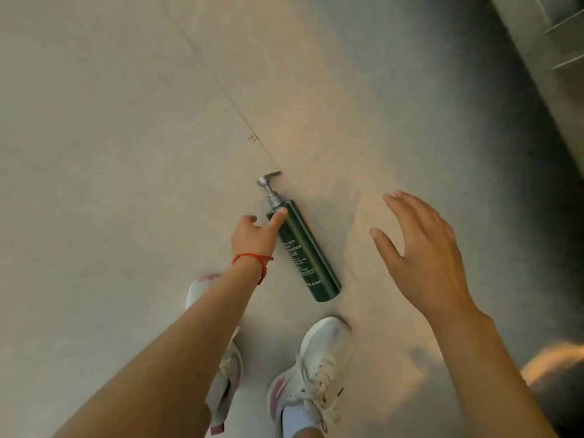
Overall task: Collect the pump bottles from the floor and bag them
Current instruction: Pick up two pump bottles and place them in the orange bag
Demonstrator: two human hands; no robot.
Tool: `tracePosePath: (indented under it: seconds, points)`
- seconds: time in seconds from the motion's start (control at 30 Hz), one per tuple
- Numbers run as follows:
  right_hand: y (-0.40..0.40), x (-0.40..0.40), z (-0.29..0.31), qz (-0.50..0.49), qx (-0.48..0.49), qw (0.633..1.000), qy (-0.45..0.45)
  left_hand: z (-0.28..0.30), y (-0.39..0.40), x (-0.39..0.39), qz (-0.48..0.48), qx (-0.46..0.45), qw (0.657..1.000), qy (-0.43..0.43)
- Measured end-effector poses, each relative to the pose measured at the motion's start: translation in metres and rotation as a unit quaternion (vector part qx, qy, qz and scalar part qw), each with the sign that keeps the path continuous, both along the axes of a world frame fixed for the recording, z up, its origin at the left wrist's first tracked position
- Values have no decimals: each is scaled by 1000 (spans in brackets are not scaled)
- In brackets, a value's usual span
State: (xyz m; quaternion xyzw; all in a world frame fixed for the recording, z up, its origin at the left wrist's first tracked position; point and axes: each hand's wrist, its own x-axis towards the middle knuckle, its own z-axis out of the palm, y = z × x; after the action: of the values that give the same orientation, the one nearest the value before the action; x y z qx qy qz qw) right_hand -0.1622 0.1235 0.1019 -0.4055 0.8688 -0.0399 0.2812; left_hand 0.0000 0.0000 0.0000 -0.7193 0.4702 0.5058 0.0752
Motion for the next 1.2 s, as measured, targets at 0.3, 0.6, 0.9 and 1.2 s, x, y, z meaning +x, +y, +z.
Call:
tracePosePath:
  seconds: [0.3, 0.6, 0.9, 1.2]
  points:
    - [0, 1, -38, 28, 29, 999, -18, -39, 15, -18, 122, 27, 989, 84]
    - [-35, 6, 57, 53, 17, 998, -20, 70, -43, 34, 92, 72, 970, 211]
    - [-130, 30, 254, 123, -64, 990, 4, 296, -120, 80, 56, 64, 960, 268]
    - [-218, 75, 412, 159, -139, 977, 16, 468, -188, 125, 164, -34, 938, 304]
